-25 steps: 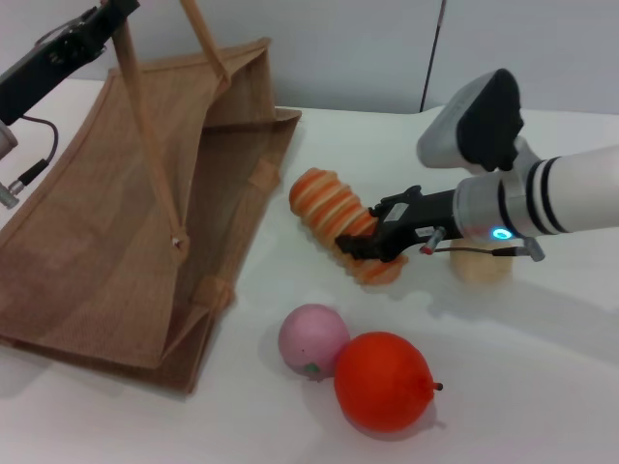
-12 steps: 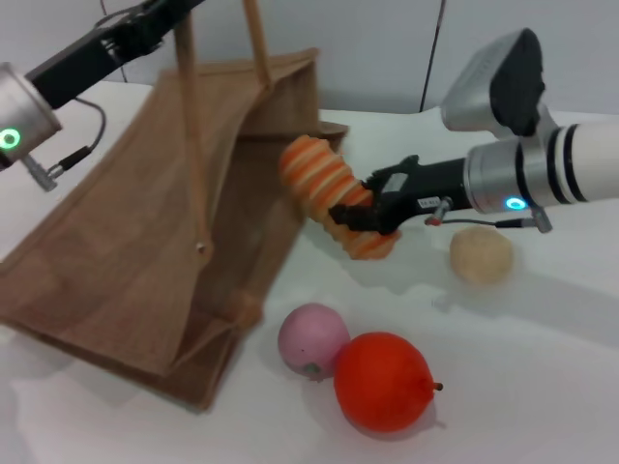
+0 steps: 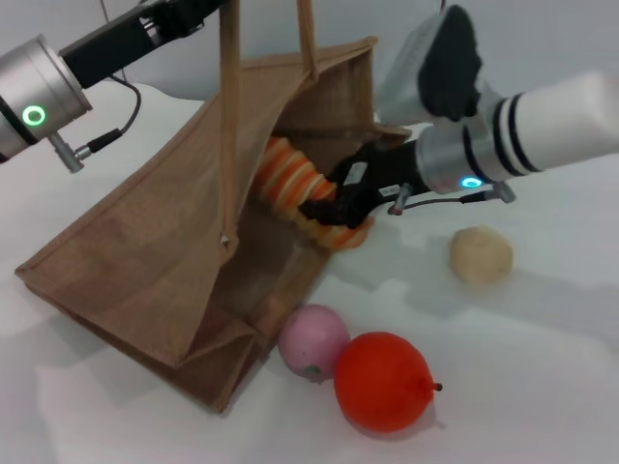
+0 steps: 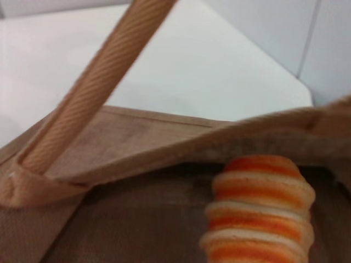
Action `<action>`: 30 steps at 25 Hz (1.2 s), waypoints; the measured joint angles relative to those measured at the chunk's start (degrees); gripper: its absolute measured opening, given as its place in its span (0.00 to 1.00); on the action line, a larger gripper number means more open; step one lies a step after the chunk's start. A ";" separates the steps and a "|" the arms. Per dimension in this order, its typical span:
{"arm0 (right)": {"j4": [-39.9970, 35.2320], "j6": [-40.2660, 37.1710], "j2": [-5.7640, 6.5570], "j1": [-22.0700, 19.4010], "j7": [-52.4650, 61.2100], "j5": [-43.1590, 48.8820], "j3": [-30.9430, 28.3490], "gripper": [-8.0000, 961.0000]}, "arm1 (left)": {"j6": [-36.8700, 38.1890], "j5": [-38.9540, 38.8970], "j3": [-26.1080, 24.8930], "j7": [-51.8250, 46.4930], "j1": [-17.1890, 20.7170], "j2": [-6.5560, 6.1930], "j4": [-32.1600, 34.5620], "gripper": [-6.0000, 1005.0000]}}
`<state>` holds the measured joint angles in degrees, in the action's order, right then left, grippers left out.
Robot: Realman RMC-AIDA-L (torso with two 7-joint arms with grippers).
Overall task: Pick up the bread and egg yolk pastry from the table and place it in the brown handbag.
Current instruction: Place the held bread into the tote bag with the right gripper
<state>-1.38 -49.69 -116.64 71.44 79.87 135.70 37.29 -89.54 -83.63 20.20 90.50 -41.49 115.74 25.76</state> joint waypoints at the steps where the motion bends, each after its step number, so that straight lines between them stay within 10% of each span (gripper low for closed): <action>1: 0.61 0.54 -0.14 0.76 -0.74 0.29 0.34 0.40 | -0.14 0.15 0.00 -0.26 -0.17 -0.04 0.09 0.12; 12: 3.91 6.16 -0.65 4.81 -14.75 0.51 -2.80 0.38 | -0.65 4.02 0.10 -2.44 -3.00 -0.08 0.03 0.12; 30: 17.46 22.14 -0.47 2.33 -62.89 0.79 -31.72 0.35 | -12.33 4.27 -0.71 -6.43 -5.93 -0.82 0.00 0.12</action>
<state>16.09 -27.56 -117.11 73.77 16.98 136.49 5.56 -101.87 -79.36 19.49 84.07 -47.42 114.92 25.76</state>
